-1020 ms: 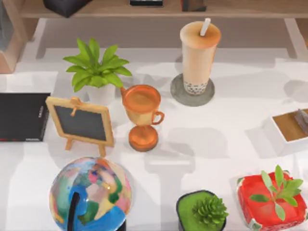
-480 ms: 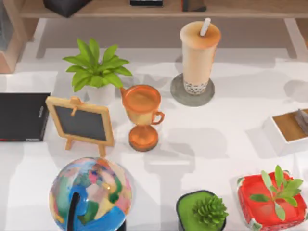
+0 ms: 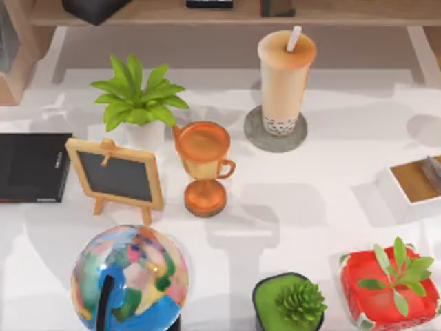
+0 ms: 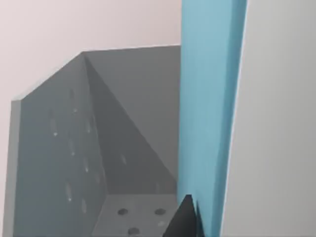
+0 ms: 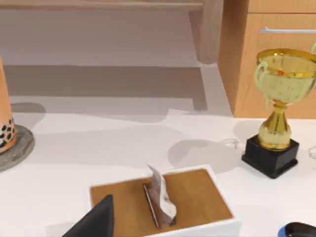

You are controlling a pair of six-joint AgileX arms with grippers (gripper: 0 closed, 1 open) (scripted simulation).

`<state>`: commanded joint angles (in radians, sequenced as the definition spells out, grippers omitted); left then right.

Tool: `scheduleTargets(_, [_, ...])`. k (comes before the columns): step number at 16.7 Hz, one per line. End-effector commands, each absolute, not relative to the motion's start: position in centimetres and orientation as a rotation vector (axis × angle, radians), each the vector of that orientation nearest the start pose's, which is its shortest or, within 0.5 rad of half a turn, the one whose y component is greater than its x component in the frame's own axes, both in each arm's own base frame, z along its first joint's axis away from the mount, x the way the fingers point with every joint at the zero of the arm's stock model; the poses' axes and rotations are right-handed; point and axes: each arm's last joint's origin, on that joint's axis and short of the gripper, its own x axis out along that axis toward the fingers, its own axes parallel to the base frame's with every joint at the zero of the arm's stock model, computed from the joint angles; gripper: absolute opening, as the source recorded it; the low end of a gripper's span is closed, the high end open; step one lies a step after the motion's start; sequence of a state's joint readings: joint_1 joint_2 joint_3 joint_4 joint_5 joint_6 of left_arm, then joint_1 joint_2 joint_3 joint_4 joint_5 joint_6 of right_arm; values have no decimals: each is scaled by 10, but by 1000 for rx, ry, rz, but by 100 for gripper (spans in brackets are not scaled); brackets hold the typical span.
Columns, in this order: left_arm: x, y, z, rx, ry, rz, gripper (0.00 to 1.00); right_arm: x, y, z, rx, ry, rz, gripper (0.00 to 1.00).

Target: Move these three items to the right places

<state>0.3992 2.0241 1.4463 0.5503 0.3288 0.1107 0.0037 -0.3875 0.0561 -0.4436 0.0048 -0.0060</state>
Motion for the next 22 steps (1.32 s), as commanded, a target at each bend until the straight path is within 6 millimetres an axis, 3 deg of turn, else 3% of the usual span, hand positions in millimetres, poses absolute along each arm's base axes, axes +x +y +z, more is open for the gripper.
scheduleTargets(5, [456,130,258,-3,4,-7,0,76,-1,160,0,0,0,100])
scheduleTargets(12, [455,127,259,3,0,-7,0,76,-1,160,0,0,0,100])
scheduleTargets(15, [436,122,277,109,-42,46,0,76,-1,160,0,0,0,100])
scheduleTargets(18, [404,112,290,300,-66,126,0,76,-1,160,0,0,0,100])
scheduleTargets(22, [351,94,283,641,-19,232,0,76,-1,160,0,0,0,100])
